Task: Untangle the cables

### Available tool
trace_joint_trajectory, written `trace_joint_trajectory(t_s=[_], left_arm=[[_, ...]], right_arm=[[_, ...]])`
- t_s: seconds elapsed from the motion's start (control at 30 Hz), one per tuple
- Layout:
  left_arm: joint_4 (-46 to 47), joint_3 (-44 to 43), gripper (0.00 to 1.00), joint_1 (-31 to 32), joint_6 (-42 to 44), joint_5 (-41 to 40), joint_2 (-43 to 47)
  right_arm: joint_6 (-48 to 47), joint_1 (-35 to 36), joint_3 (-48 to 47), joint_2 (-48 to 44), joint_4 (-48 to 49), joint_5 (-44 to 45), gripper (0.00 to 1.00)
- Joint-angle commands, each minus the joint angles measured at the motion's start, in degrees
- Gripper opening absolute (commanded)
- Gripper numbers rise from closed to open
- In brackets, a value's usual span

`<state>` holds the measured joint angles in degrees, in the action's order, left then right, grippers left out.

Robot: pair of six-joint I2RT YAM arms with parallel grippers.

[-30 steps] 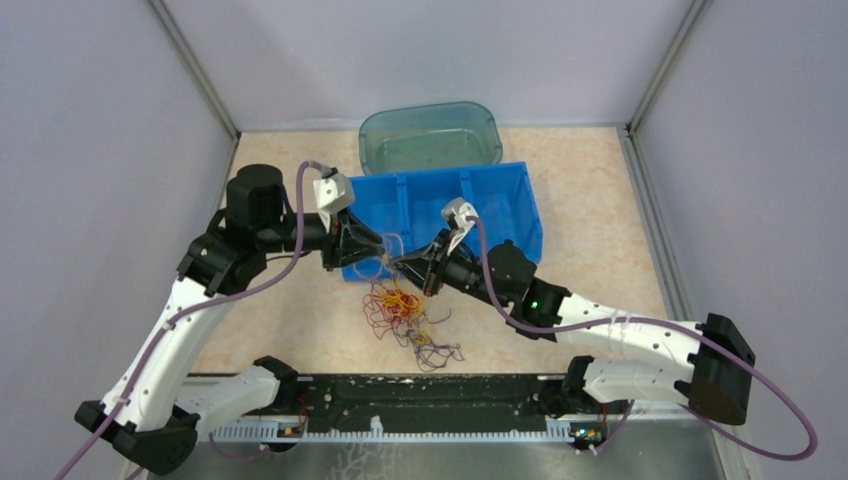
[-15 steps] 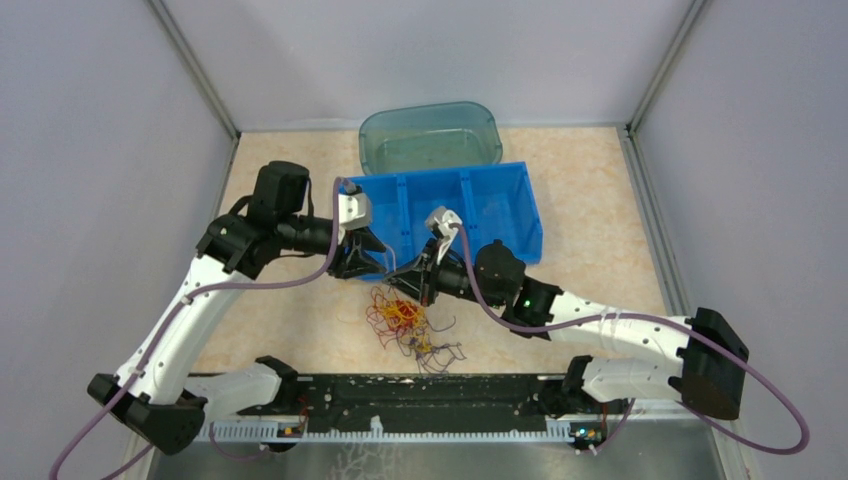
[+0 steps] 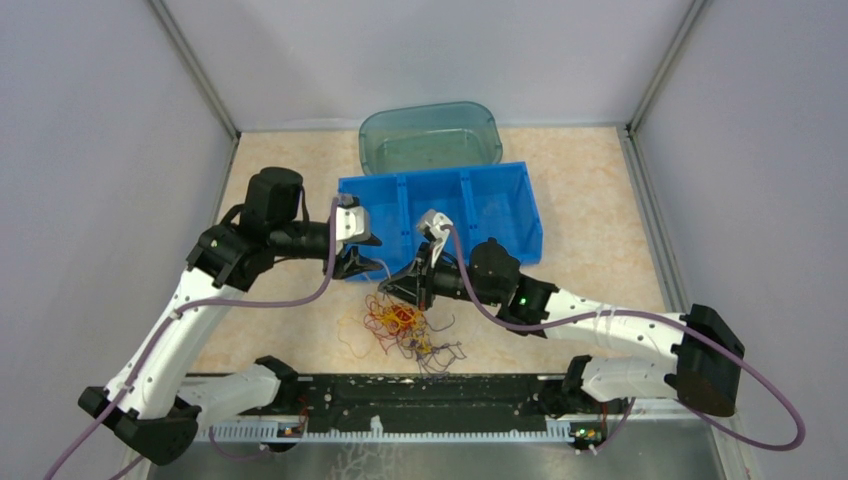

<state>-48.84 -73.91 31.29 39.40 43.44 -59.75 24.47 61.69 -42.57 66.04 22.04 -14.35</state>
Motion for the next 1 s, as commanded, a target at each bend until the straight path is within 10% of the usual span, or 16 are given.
trace_joint_trajectory(t_s=[0.0, 0.23, 0.47, 0.73, 0.97], left_arm=[[-2.98, -0.2, 0.55, 1.36, 4.82, 0.47, 0.87], [-9.73, -1.22, 0.49, 4.31, 8.02, -0.76, -2.06], [-6.11, -2.76, 0.13, 5.46, 8.79, -6.89, -1.18], [-2.45, -3.4, 0.0, 9.27, 15.04, -17.22, 2.96], [0.57, -8.96, 0.0, 10.81, 6.13, -13.05, 2.3]], right_arm=[[-0.57, -0.26, -4.26, 0.53, 2.65, -1.83, 0.0], [-0.65, -0.26, -4.25, -0.11, 1.91, -1.43, 0.0], [-0.8, -0.26, -3.17, -1.18, 1.69, -0.68, 0.0], [-0.53, -0.25, -0.76, -2.11, 3.03, 0.15, 0.0], [1.48, -0.21, -0.75, 3.18, 9.11, -0.46, 0.42]])
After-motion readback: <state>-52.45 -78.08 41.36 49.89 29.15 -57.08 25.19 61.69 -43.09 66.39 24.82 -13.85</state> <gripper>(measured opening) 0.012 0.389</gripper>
